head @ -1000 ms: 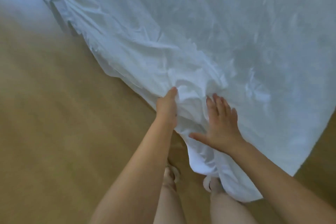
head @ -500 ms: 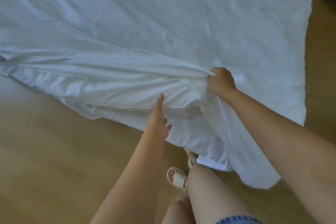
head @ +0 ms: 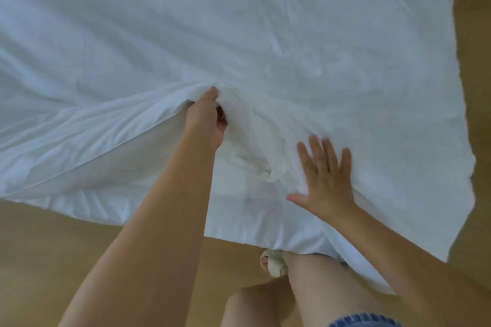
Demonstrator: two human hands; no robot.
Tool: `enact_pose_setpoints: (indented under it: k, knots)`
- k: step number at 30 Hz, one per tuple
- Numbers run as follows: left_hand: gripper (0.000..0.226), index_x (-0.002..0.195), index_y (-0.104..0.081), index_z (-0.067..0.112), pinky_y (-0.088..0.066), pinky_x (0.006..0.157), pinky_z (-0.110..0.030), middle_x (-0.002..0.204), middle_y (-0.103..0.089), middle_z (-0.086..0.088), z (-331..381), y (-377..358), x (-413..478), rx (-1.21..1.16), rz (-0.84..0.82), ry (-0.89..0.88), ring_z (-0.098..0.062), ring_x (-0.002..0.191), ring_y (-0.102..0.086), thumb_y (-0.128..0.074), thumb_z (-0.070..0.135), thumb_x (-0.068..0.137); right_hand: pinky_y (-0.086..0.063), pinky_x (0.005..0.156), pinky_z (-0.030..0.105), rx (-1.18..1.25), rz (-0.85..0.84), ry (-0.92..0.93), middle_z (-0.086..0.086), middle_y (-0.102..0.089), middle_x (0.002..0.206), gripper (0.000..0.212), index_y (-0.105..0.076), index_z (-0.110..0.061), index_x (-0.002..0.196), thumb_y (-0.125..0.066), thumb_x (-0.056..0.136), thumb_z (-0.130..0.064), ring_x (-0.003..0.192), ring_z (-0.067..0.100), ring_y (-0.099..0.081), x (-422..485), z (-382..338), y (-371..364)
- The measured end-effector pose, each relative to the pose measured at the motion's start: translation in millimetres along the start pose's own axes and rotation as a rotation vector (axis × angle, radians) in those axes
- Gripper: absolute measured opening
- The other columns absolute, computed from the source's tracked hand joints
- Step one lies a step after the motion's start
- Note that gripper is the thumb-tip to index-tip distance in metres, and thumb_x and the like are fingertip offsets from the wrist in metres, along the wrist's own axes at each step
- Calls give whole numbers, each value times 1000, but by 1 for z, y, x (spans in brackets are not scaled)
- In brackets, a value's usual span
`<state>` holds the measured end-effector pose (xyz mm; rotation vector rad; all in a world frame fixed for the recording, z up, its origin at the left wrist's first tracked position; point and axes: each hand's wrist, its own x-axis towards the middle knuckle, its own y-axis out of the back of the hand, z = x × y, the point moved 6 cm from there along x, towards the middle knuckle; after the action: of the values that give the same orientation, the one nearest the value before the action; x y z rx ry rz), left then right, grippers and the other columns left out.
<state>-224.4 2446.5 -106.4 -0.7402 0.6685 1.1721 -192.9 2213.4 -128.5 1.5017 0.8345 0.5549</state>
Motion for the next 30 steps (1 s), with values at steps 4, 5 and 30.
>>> enact_pose_setpoints:
  k: [4, 5, 30]
  knots:
    - [8, 94, -60, 15, -54, 61, -30, 87, -67, -2, -10, 1, 12, 128, 23, 20, -14, 73, -65, -57, 23, 94, -40, 89, 66, -61, -182, -124, 28, -49, 135, 93, -47, -1, 136, -86, 53, -12, 121, 46, -50, 22, 9, -15]
    - [14, 99, -60, 16, -54, 65, -30, 91, -67, -1, -11, 4, 13, 189, 27, 12, -14, 78, -65, -56, 28, 94, -45, 87, 60, -16, -156, -156, 28, -52, 131, 79, -48, 0, 135, -78, 62, -4, 118, 46, -52, 34, 13, -12]
    - [47, 116, -61, 9, -50, 94, -38, 117, -66, -6, 36, 26, -73, -107, 250, -161, -24, 103, -63, -78, 21, 74, -25, 104, 57, 91, -77, 39, 16, -8, 150, 123, 22, -26, 145, -73, 70, -48, 138, 38, -16, 39, -55, 151]
